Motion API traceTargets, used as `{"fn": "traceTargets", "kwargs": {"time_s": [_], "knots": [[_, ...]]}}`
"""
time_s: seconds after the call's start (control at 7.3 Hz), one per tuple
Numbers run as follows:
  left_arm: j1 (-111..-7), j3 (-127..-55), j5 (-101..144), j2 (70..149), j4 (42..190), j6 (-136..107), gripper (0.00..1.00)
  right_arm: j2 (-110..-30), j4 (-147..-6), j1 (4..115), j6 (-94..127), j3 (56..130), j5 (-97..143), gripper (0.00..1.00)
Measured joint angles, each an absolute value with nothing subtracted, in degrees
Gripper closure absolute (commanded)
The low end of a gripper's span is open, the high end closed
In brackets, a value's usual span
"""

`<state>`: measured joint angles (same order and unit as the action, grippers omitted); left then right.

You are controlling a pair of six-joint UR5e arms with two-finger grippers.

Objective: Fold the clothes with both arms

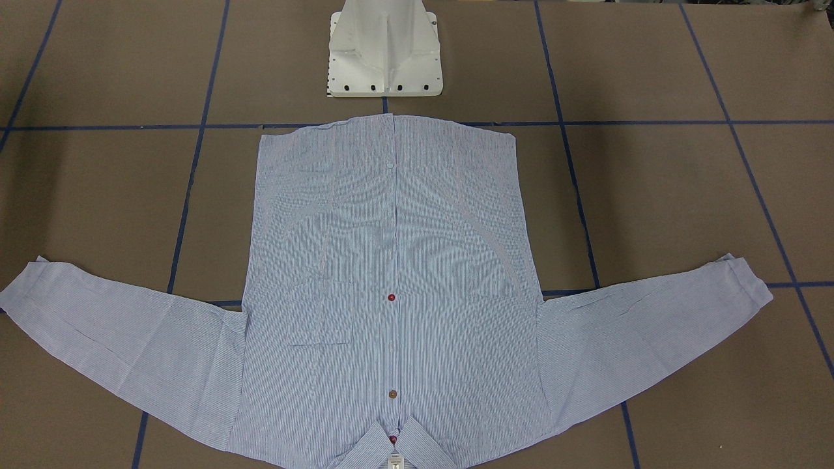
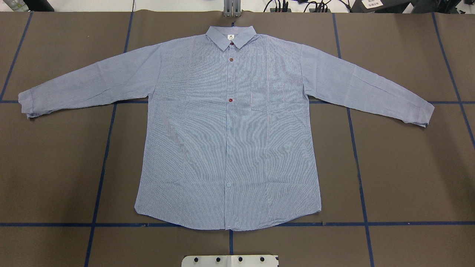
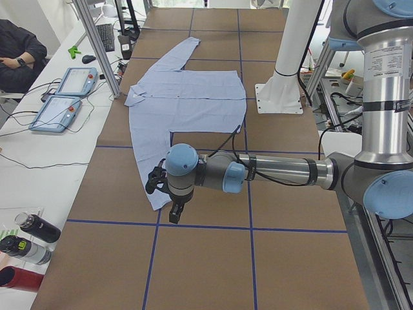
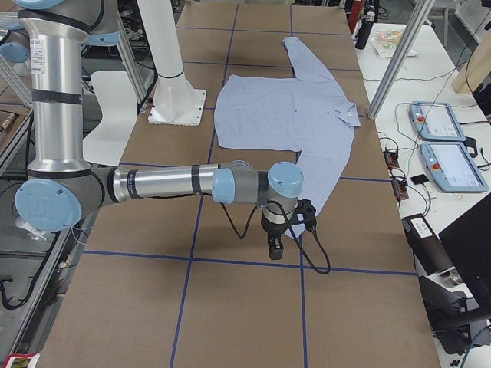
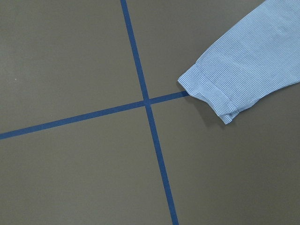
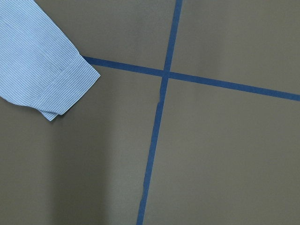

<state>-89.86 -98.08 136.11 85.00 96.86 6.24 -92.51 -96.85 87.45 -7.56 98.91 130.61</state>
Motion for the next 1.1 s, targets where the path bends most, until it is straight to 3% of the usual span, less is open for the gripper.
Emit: {"fn": "traceTargets", "kwargs": {"time_s": [0.68,1.1], "knots": [[-89.86,-102.06,136.50,84.88,97.07,6.49,0.00,-92.51,-96.98,87.37,-7.45,103.45,131.12,0.00],[-89.84,-102.17,135.53,88.94,98.23,5.90,0.00,-89.71,-96.62,86.98,-6.47,105.44,132.40,0.00]]}}
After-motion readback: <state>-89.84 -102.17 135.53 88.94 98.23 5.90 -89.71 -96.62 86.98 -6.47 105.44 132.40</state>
